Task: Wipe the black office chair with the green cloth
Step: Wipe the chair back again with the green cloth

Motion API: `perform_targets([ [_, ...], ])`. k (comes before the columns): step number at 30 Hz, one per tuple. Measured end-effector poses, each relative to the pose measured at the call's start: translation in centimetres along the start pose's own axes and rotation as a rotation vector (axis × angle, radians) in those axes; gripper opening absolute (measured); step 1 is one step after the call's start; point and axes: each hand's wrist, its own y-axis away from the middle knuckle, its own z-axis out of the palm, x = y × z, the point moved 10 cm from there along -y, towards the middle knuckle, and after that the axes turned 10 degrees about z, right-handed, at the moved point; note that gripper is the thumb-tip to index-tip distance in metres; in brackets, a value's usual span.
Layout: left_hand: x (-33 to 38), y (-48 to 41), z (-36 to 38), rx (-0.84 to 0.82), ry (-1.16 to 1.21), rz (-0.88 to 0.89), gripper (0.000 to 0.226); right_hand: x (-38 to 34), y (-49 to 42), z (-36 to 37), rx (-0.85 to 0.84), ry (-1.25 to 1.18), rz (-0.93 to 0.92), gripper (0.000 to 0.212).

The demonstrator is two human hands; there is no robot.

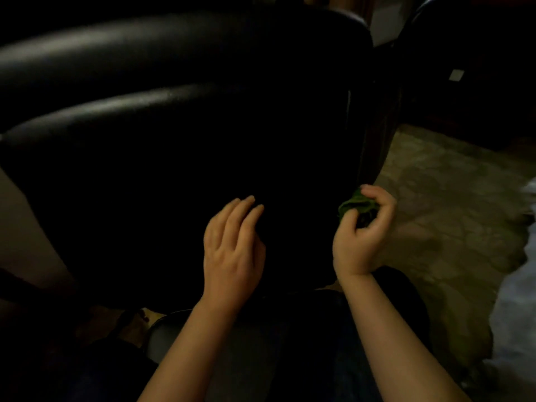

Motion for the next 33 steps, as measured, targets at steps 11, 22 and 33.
perform_targets([
  [11,-6.2,-11.3,-5.6,0.125,-0.146,-0.030,0.040,-11.5,-6.8,7.3,-0.038,0.054,-0.389,0.028],
  [22,-14.9,-16.9,-8.8,0.151,-0.237,-0.087,0.035,-16.7,-10.2,15.0,-0.120,0.320,-0.564,0.030],
  [33,-21.8,-20.1,-9.2,0.009,-0.451,-0.209,0.040,-19.7,-11.7,24.3,-0.334,0.733,-0.646,0.035],
])
